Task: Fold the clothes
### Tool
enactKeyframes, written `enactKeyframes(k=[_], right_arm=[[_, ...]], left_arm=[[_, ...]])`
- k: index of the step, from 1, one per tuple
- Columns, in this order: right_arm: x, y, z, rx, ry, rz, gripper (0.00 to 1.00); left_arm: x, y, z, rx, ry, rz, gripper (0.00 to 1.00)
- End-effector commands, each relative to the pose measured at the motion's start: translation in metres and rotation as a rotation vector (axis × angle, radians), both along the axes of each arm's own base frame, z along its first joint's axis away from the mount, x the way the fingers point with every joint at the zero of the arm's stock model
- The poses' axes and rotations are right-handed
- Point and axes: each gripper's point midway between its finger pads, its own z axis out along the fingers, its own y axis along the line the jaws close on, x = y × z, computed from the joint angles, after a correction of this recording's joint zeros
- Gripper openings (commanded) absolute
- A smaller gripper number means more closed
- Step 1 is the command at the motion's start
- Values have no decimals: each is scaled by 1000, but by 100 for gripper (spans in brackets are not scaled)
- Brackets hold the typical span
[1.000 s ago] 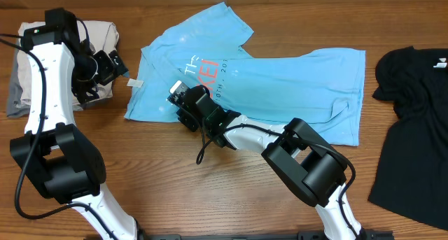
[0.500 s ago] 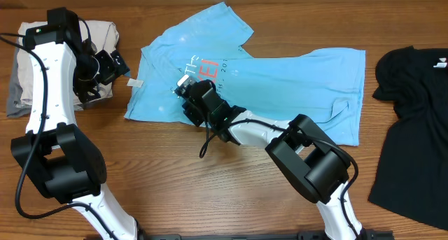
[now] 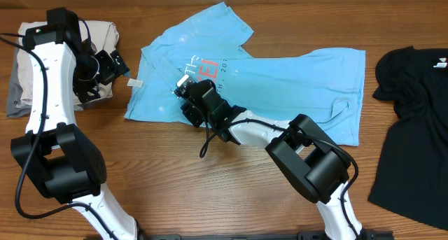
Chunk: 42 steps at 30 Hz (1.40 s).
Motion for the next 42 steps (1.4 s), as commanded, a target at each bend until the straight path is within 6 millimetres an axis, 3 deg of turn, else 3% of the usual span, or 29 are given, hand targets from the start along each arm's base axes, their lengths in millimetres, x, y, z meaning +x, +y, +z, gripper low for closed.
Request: enactKeyframes(k=[1, 42], right_arm=[[0, 10, 25, 51, -23, 19, 41], [-1, 7, 9, 31, 2, 12, 40]], left_arm=[[4, -3, 18, 6, -53, -15, 100], [4, -3, 18, 6, -53, -16, 100]])
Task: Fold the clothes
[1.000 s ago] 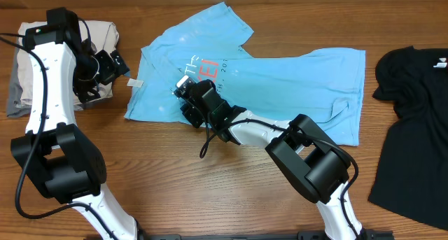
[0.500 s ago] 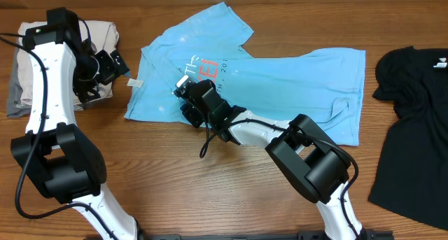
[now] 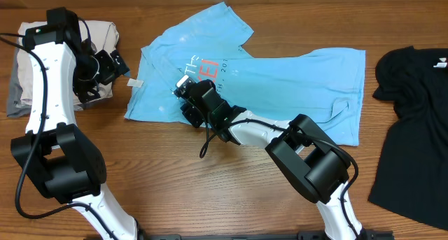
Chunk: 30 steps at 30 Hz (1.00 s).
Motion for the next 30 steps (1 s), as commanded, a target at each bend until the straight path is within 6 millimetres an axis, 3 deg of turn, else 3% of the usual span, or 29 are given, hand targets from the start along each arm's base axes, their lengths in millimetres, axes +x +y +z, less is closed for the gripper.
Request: enactKeyframes(k=[1, 13, 16, 24, 27, 30], right_arm=[[1, 5, 6, 18, -9, 4, 40], [8, 5, 9, 24, -39, -19, 41], [8, 7, 26, 49, -56, -21, 44], [6, 9, 108, 171, -112, -43, 45], [5, 10, 113, 178, -114, -36, 45], [-1, 10, 95, 149, -67, -19, 45]], left_arm=[[4, -3, 18, 6, -53, -16, 100], [4, -3, 18, 6, -53, -16, 100], [4, -3, 18, 6, -53, -16, 99], [4, -3, 18, 6, -53, -16, 100], [4, -3, 18, 6, -53, -16, 100], [4, -3, 18, 6, -53, -16, 100]])
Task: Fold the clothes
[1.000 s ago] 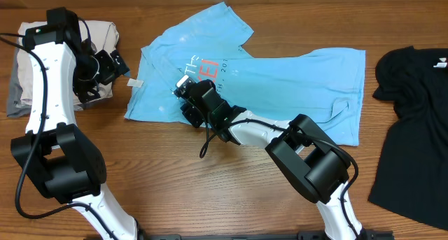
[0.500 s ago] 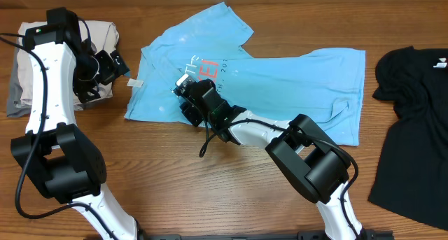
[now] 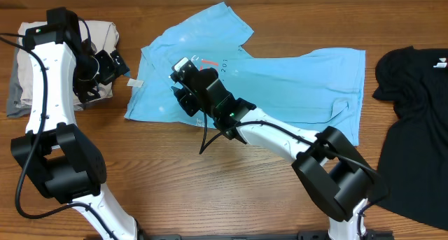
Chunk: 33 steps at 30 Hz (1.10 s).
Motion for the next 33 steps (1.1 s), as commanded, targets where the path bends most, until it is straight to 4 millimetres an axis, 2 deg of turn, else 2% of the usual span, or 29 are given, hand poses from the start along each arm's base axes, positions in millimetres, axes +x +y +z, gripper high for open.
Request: enactKeyframes(k=[1, 7, 10, 15, 26, 33], right_arm=[[-5, 2, -12, -15, 38, 14, 45], [-9, 7, -62, -58, 101, 37, 46], [-8, 8, -75, -64, 107, 37, 46], [-6, 7, -75, -63, 103, 32, 45], [-4, 2, -102, -102, 120, 9, 45], [-3, 2, -104, -100, 119, 9, 45]], left_arm=[[4, -3, 18, 6, -53, -16, 100], [4, -4, 18, 5, -53, -16, 100], [4, -3, 18, 6, -53, -16, 100], [4, -3, 18, 6, -53, -16, 100], [4, -4, 18, 5, -53, -16, 100], [4, -4, 18, 5, -53, -16, 100]])
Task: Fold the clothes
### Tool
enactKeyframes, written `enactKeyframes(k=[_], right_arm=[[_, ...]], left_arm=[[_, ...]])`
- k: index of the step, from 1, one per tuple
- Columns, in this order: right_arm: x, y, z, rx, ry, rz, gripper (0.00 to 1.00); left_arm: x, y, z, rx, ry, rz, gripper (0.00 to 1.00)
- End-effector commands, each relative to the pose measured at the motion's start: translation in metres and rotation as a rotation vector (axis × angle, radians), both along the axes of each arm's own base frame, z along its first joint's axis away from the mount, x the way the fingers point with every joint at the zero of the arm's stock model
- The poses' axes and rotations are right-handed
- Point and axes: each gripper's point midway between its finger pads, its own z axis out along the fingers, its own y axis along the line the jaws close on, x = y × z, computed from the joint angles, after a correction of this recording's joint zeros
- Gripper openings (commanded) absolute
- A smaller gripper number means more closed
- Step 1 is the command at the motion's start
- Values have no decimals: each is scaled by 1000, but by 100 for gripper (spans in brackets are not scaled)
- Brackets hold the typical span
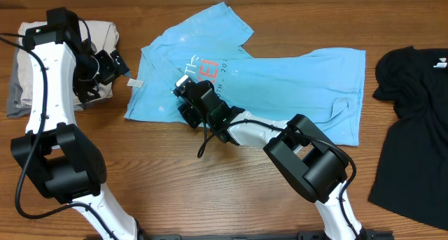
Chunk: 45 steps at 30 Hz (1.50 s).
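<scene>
A light blue T-shirt point(294, 79) lies spread and partly folded over on the wooden table, with its red and white print point(210, 64) facing up. My right gripper point(185, 96) sits low over the shirt's left part, just below the print. Its fingers look spread, with no cloth raised between them. My left gripper point(119, 64) hovers at the far left, between the folded beige and grey pile point(28, 65) and the shirt's left edge. It looks open and empty. A small white tag point(134, 84) sticks out at that edge.
A black T-shirt point(413, 128) lies crumpled at the right edge of the table. The right arm's cable point(204, 143) hangs down onto the wood in front of the blue shirt. Bare table runs along the front.
My right gripper was higher and further back, over the print; it is now lower and nearer, just below the print. The blue shirt lies as before. The left arm has not moved.
My right gripper rested low on the blue shirt below the print at the first two moments. Then it stood raised over the print, and now it is back at the lower spot. The shirt's shape and the left arm stayed the same throughout.
</scene>
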Motion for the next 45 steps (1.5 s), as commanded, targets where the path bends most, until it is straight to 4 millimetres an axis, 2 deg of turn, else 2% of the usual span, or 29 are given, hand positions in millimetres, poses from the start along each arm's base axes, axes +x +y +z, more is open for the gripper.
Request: enactKeyframes(k=[1, 8, 12, 20, 23, 27, 32, 42, 45], right_arm=[[2, 1, -5, -2, -3, -7, 45], [1, 0, -11, -9, 4, -8, 44], [1, 0, -11, -10, 5, -8, 37], [1, 0, -12, -11, 7, -8, 38], [3, -2, -12, -17, -1, -21, 34], [7, -2, -8, -11, -22, -35, 26], [9, 0, -6, -3, -30, -35, 4], [9, 0, -4, 0, -33, -35, 4], [10, 1, 7, 14, -46, -36, 4]], left_arm=[[4, -3, 18, 6, -53, -16, 100], [4, -4, 18, 5, -52, -16, 100], [4, -3, 18, 6, -53, -16, 100], [4, -4, 18, 5, -53, -16, 100], [4, -3, 18, 6, -53, -16, 100], [4, -3, 18, 6, -53, -16, 100], [4, -3, 18, 6, -53, -16, 100], [4, -3, 18, 5, -53, -16, 100], [4, -3, 18, 5, -53, -16, 100]])
